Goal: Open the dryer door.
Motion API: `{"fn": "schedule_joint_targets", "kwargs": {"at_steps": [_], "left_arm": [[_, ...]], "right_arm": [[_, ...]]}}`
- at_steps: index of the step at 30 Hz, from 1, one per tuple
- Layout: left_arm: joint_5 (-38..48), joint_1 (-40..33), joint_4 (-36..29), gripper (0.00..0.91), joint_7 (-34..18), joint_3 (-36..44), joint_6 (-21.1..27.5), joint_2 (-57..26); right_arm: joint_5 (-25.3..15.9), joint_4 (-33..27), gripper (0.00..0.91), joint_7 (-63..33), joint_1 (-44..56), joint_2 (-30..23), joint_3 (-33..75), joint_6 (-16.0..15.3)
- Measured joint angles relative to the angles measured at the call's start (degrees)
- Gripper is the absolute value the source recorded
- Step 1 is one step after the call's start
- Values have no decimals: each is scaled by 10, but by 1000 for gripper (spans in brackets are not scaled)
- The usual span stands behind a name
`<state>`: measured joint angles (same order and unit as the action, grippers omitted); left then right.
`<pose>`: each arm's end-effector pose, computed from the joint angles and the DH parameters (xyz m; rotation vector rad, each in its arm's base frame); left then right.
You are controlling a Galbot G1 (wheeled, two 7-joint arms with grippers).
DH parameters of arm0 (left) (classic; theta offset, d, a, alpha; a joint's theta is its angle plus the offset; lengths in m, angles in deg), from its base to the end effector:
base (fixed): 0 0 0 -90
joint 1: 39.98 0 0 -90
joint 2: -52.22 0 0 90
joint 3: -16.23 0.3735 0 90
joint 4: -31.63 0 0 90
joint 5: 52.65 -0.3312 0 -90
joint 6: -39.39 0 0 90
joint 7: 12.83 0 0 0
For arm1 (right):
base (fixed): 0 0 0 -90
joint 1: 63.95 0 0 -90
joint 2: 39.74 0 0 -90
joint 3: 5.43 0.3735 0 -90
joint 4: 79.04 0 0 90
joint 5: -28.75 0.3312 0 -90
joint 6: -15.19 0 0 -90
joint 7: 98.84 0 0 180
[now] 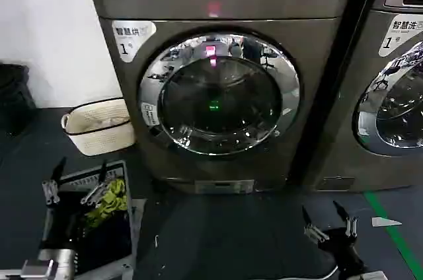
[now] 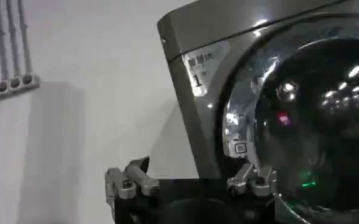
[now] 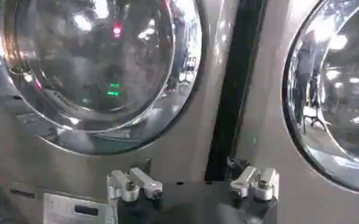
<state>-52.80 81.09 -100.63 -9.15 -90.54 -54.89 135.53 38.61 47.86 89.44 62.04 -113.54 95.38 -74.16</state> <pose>0.1280 0.0878 -0.2423 -0.1330 2.8345 0.4109 0.1201 -0.0964 -0.2774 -0.2558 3.0801 -0.2622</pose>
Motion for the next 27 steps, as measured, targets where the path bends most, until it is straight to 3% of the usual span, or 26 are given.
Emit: {"fn": "schedule_joint_targets", "kwargs": {"at_steps": [4, 15, 27], "left_arm": [[-2, -1, -1, 907, 1, 2, 2, -2], [-16, 5, -8, 907, 0, 13, 4, -1], [-21, 16, -27, 907, 0, 1, 9, 5]], "right_arm": [[29, -6, 907, 6, -32, 45, -23, -1], [57, -48, 907, 4, -203, 169, -155, -29], [101, -124, 907, 3, -438, 194, -338, -38]]}}
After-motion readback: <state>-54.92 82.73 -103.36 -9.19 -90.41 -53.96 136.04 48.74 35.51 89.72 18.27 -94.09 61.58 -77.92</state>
